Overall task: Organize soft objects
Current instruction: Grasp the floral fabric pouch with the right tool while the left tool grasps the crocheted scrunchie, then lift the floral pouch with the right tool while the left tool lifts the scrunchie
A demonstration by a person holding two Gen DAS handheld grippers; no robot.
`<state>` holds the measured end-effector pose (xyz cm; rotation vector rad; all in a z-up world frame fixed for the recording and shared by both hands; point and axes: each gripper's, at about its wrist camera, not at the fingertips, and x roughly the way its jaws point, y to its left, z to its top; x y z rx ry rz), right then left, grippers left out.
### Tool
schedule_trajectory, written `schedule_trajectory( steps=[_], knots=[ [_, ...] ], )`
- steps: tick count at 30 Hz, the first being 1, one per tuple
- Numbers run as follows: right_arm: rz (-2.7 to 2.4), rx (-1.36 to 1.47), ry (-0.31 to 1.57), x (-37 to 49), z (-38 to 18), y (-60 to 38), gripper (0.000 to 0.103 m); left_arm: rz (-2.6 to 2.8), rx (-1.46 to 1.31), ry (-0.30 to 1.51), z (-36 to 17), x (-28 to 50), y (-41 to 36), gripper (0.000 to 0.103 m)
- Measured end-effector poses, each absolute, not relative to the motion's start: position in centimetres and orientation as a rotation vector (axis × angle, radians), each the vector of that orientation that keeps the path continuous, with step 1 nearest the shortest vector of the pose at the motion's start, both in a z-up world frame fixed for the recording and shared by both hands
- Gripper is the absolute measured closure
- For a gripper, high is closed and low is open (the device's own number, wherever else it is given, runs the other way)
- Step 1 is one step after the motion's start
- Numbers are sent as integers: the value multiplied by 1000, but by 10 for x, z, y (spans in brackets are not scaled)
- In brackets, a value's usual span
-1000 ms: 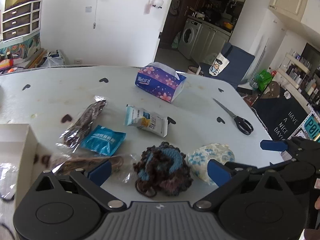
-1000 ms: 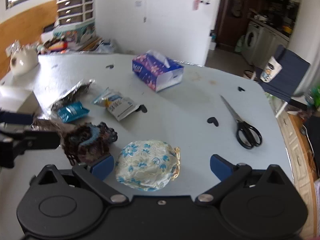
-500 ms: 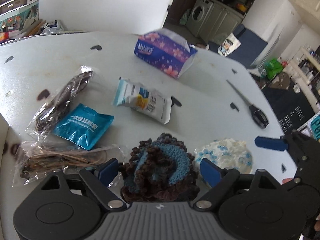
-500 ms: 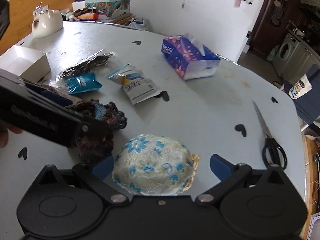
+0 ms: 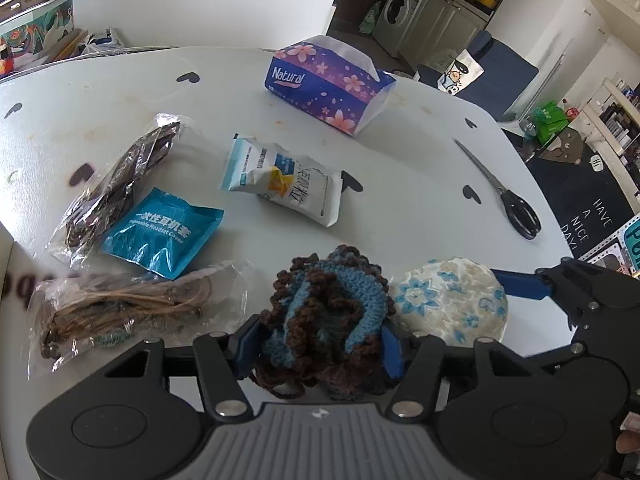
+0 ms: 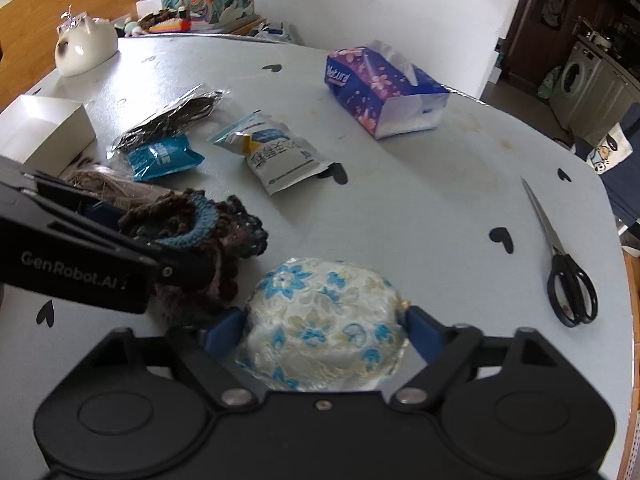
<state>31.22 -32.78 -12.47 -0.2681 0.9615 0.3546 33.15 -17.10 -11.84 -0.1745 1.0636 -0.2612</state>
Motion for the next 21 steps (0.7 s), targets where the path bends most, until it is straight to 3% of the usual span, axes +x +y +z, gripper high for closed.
schedule_trajectory(
  steps=[2,8,13,21],
  knots=[
    [333,-261,960,310,-123,-331,33,-270,-183,1061,-116,328,-171,45],
    [311,-188,970,297,-116,-342,47,-281,-202,1053,-108,314,-168,48],
    [290,-137,978,280,-111,-346,53,-280,-218,1040,-99,299,-163,49],
    [266,-89,976,254,-101,-342,53,-260,-245,1027,-88,272,-149,49]
  ],
)
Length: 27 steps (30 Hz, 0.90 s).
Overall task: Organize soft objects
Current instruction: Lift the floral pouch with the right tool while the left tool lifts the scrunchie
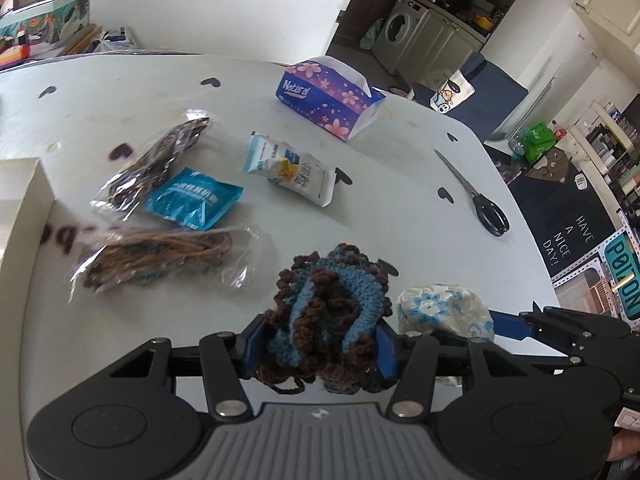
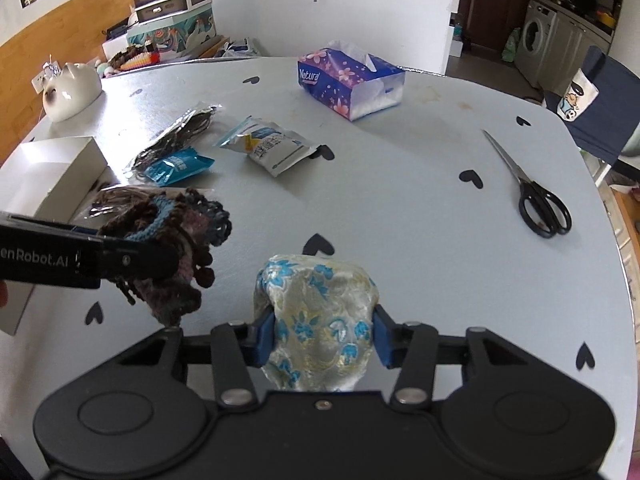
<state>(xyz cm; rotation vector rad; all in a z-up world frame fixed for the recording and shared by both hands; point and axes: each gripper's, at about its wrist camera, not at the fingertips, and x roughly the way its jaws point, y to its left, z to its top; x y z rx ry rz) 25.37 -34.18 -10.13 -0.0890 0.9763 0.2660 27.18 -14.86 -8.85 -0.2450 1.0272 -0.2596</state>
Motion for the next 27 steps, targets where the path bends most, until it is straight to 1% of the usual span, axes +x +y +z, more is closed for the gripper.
schedule_trajectory(
  steps=[16,27],
  knots=[
    [195,-24,976,200,-88,-321,53,-274,-241,987,-71,218,-120,49],
    [120,4,931,181,-69,-277,53,-309,-251,910,-47,202,-59,49]
  ],
)
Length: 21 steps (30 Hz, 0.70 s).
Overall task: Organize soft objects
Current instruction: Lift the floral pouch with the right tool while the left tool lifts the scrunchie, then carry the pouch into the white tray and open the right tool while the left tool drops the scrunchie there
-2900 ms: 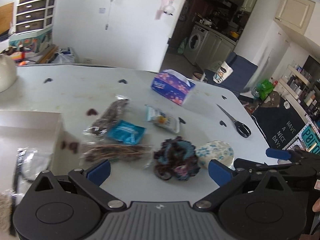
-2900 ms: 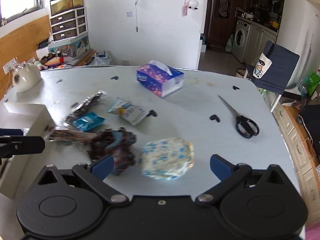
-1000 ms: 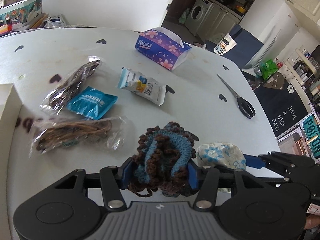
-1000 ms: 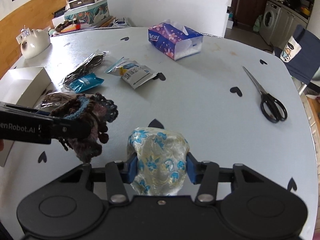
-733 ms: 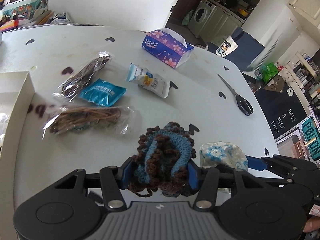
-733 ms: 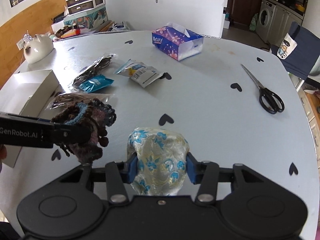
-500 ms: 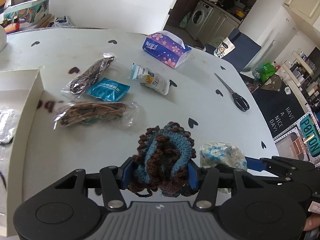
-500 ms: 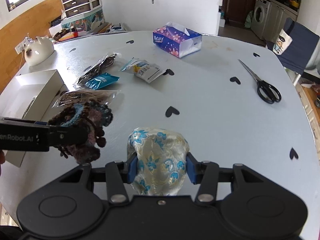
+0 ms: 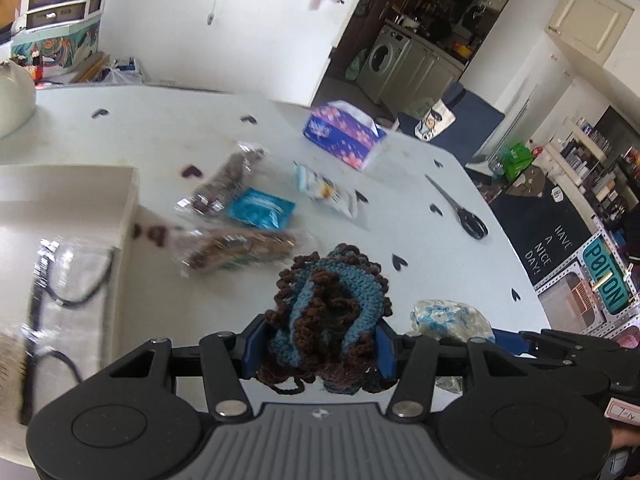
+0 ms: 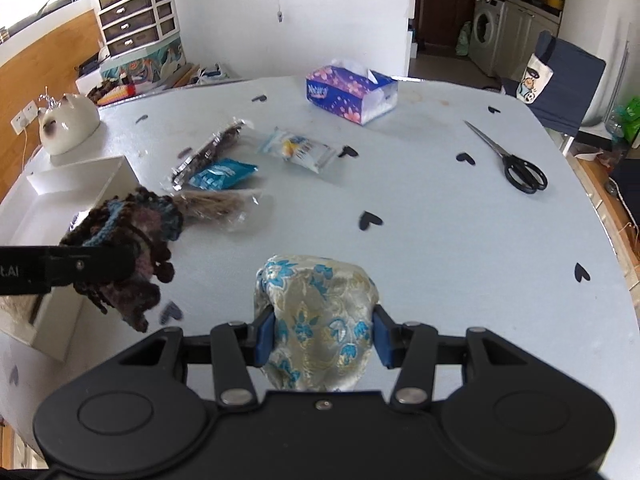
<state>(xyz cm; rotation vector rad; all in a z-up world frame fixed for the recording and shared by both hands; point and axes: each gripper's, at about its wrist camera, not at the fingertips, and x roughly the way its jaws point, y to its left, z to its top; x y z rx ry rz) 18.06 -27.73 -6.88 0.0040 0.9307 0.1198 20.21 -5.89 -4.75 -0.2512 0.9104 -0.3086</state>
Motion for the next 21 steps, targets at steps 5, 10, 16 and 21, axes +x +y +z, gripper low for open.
schedule_trajectory(
  steps=[5,10,16,21],
  knots=[
    [101,8,907,181,-58,-243,53,-302,-260,876,-35,205,-15,49],
    [98,17,898,186,-51,-201,53,-278,-267,855,-27,212,35,49],
    [117,23,882,196,-47,-152,53,-242,-269,846,-27,220,92,49],
    [124,21,865,205,-44,-114,53,-225,-261,850,-33,233,132,49]
  ],
)
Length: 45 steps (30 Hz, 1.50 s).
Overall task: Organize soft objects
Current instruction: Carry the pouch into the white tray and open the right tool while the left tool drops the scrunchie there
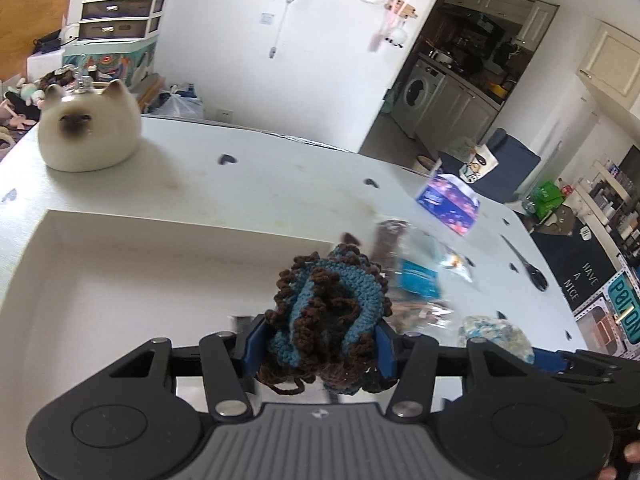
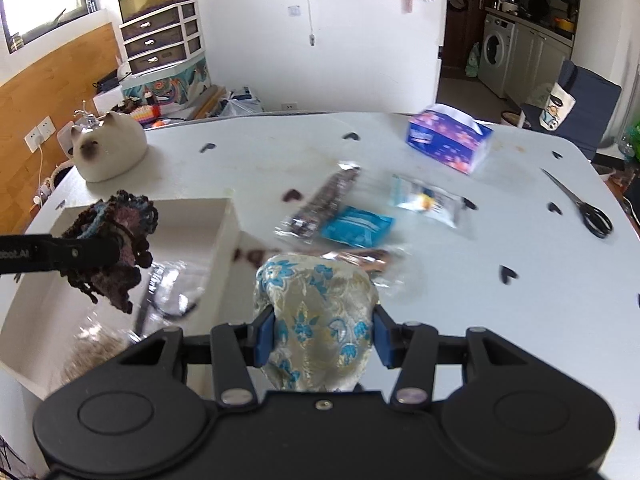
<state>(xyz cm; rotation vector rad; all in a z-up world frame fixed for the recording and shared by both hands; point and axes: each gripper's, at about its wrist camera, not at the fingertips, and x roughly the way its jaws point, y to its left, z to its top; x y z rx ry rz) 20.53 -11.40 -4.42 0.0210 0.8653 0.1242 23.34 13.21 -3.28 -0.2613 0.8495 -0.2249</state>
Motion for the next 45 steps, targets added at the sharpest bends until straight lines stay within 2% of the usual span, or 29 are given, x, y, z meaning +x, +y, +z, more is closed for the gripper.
schedule_trajectory(
  steps=[13,31,34,38,45],
  knots=[
    [204,47,865,236,-37,-38,53,-189,-269,944,-75,266,187,49],
    [251,50,962,321,-70,24,51,-223,-278,1045,-109,282,207,49],
    [249,51,964,329,-76,25,43,-229,-280,1048,-111,283,205,49],
    [239,64,955,329,-78,21,20,-232,-282,1058,-111,283,205,44],
    [239,107,968,313,-74,8,19,-229,-287,1057,-107,280,203,30]
  ],
)
